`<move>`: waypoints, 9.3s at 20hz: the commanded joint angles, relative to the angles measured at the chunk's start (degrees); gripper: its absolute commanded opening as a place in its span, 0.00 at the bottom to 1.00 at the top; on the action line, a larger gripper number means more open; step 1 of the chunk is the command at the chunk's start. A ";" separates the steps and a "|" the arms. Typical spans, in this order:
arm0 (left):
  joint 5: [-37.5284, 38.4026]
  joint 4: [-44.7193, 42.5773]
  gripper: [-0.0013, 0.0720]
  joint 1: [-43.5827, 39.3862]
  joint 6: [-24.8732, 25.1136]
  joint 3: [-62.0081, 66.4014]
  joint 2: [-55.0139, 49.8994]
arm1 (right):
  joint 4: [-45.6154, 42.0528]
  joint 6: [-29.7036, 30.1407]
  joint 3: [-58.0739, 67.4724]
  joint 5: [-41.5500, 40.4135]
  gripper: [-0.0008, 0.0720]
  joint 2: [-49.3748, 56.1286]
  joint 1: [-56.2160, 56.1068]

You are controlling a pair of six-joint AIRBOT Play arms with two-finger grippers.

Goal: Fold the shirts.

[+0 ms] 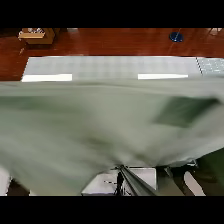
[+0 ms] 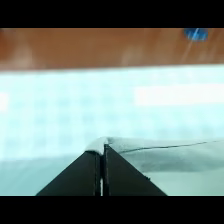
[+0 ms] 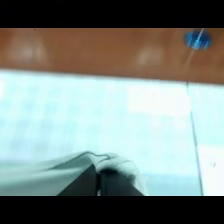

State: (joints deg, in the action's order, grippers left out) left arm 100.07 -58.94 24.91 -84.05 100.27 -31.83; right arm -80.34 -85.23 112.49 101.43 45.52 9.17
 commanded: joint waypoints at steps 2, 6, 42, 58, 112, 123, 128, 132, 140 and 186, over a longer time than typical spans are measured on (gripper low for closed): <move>-3.21 -2.95 0.05 -0.63 2.43 -23.89 -0.74 | -0.17 3.43 -17.64 -2.54 0.04 4.50 -0.11; -20.72 2.75 0.05 -0.66 7.69 -40.85 -3.74 | 3.54 5.03 -21.18 -20.11 0.04 15.50 -0.11; -59.30 2.99 0.05 -13.14 20.55 -42.75 -45.94 | 1.77 0.20 -21.18 -44.70 0.04 51.41 -6.49; -32.57 -4.13 0.51 -12.57 8.61 -39.71 -47.39 | -0.55 6.73 -21.24 -16.72 0.59 51.56 -6.10; -26.71 2.86 0.05 -8.85 16.98 -76.46 -41.40 | 18.60 12.76 -77.24 -22.88 0.76 26.34 25.83; -23.30 7.06 0.05 -6.47 21.57 -72.17 -36.65 | 34.62 21.49 -75.84 -28.79 0.04 24.46 21.35; -21.59 19.30 0.05 -3.39 23.34 -63.65 -24.96 | 41.72 21.38 -62.79 -32.79 0.04 18.43 21.29; -25.59 23.08 0.05 -3.50 22.69 -57.96 -24.41 | 41.62 19.06 -54.60 -43.23 0.04 18.64 15.39; -36.20 26.86 0.05 -5.31 22.93 -52.98 -37.46 | 37.81 14.53 -48.48 -63.28 0.04 32.48 2.69; -17.29 30.77 0.08 0.28 23.37 -40.65 -55.10 | 43.50 20.46 -35.89 -31.39 0.04 46.36 10.60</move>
State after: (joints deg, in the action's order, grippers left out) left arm 81.06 -30.68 25.93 -60.69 59.59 -87.37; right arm -37.01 -64.95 74.83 64.47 96.16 18.35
